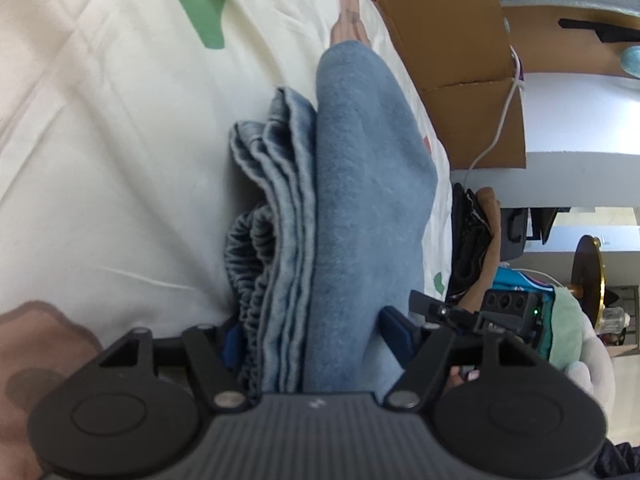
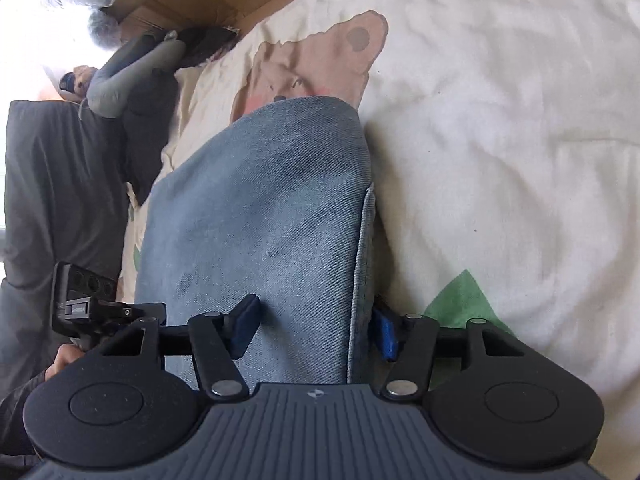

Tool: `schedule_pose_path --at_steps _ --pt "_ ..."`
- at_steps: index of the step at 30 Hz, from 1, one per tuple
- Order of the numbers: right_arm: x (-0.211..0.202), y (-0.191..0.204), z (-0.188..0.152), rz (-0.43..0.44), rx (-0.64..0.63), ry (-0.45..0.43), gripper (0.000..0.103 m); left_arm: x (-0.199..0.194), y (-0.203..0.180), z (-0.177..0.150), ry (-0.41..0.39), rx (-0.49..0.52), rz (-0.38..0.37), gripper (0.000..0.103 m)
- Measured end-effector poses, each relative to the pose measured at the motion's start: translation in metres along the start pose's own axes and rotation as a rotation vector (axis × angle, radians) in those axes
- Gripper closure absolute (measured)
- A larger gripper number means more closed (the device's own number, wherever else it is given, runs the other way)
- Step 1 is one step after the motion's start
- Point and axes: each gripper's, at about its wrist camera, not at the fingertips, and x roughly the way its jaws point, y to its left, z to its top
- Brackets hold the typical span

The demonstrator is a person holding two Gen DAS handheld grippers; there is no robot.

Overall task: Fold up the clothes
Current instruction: 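Lift the folded jeans stack off the sheet with both grippers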

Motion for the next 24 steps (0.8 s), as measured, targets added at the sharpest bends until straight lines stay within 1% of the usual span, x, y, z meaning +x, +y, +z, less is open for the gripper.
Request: schedule_pose_path --at_steps 1,2,3,5,8,10,13,14,16,17,18,19,21,23,24 --pt "-0.001 0.000 0.000 0.009 0.007 -0.003 0.050 0.000 -0.001 0.000 0.001 0.003 -0.001 0.038" --pt "-0.002 0.000 0.000 0.013 0.016 -0.005 0.054 0.000 -0.002 0.000 0.006 0.003 -0.004 0.042" --pt "-0.005 0.002 0.000 0.023 0.017 -0.005 0.062 -0.001 -0.003 0.001 0.008 0.001 -0.005 0.043" --pt "-0.011 0.005 0.001 0.046 0.014 -0.008 0.067 -0.005 -0.006 0.002 0.011 0.008 -0.007 0.048" --pt "-0.021 0.011 0.002 0.082 0.010 -0.011 0.067 -0.010 -0.008 0.002 0.010 0.021 -0.010 0.049" --pt "-0.022 0.010 0.001 0.073 0.006 -0.003 0.066 -0.007 -0.010 0.003 0.013 0.032 -0.001 0.048" --pt "-0.017 -0.001 -0.001 0.064 0.028 0.011 0.063 0.000 -0.009 0.006 0.023 0.036 0.006 0.040" --pt "-0.014 -0.005 -0.003 0.075 0.041 0.022 0.062 0.002 -0.008 0.007 0.030 0.043 0.004 0.035" --pt "-0.008 -0.013 -0.008 0.108 0.070 0.049 0.060 0.007 -0.005 0.007 0.041 0.028 -0.004 0.032" --pt "-0.006 -0.015 -0.011 0.112 0.072 0.053 0.058 0.009 -0.007 0.006 0.041 0.036 -0.001 0.033" --pt "-0.005 -0.014 -0.012 0.113 0.068 0.050 0.060 0.010 -0.009 0.006 0.041 0.043 0.002 0.033" --pt "-0.006 -0.012 -0.012 0.113 0.064 0.046 0.062 0.011 -0.011 0.006 0.041 0.051 0.005 0.034" --pt "-0.009 -0.010 -0.012 0.115 0.054 0.039 0.069 0.009 -0.014 0.005 0.038 0.064 0.013 0.038" --pt "-0.012 -0.005 -0.012 0.112 0.046 0.031 0.073 0.007 -0.014 0.005 0.038 0.056 0.010 0.043" --pt "-0.014 -0.002 -0.011 0.110 0.042 0.028 0.074 0.007 -0.017 0.004 0.037 0.059 0.011 0.044"
